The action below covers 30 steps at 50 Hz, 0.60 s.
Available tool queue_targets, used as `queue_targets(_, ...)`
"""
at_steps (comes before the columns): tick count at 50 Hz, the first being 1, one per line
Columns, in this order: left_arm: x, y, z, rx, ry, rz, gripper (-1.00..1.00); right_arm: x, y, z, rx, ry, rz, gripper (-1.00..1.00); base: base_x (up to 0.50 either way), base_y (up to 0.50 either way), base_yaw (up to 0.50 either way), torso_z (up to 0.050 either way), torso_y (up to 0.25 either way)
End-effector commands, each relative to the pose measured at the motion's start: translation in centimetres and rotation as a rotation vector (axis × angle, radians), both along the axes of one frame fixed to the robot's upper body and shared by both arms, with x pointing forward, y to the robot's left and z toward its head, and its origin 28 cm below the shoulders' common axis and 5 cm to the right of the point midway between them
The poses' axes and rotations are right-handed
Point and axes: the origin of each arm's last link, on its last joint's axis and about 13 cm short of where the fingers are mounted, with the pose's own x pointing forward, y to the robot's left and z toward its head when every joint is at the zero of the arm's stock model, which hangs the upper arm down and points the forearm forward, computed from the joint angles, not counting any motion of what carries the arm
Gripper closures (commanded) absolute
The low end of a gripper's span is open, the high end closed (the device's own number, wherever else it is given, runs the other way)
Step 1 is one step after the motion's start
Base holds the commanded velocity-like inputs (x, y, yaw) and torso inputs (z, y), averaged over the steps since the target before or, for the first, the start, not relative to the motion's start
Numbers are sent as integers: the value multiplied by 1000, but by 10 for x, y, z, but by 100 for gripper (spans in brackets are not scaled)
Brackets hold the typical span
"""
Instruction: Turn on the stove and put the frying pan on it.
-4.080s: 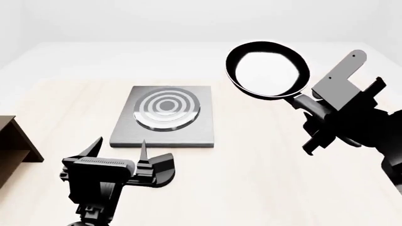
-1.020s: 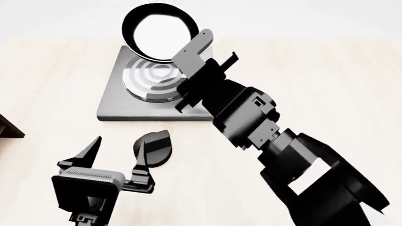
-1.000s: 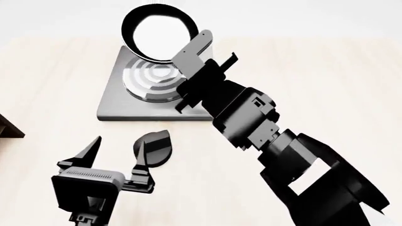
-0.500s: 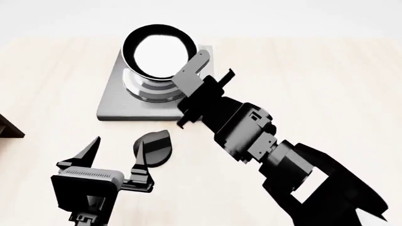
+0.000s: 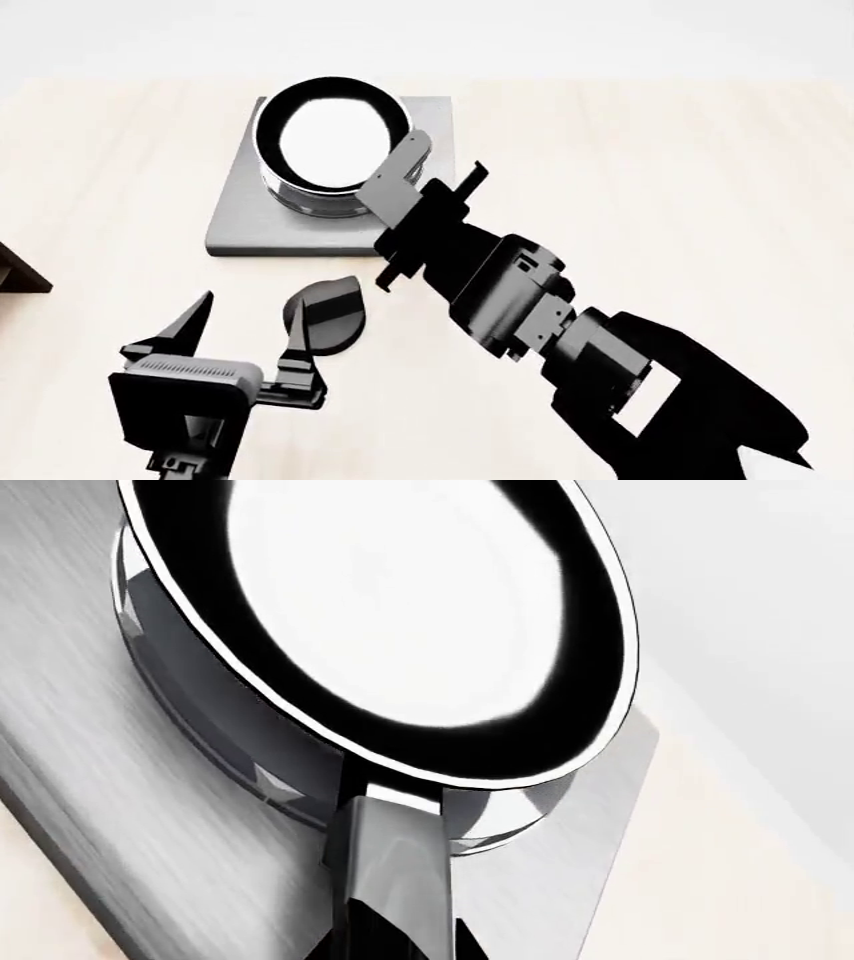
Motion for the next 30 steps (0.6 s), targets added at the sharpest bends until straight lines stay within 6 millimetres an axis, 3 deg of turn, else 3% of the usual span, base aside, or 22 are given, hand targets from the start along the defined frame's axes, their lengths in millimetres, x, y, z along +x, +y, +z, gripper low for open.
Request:
queue_targets(1,0,0,-1,-2,2,-1,-100,3,4,6,-55,-87,1,100,11,0,0,0,0)
queue_targets(12,0,1,1,-3,0,1,-100,6,2,4,-72,-80,-12,100,1,0,1,0,0)
queue_targets(13,0,1,1,-3,-1,1,-100,6,2,4,-75,-78,-13,-100,0,3,3,0,0)
queue_targets(23,0,1,2,-2,-4,1,-100,8,-1,7,-49,-38,-15,-100,0,0,0,0,0)
queue_targets(30,0,1,2,-3,-4,2,-100,7,-1,11,108,138,14,-100,0,0,0,0,0)
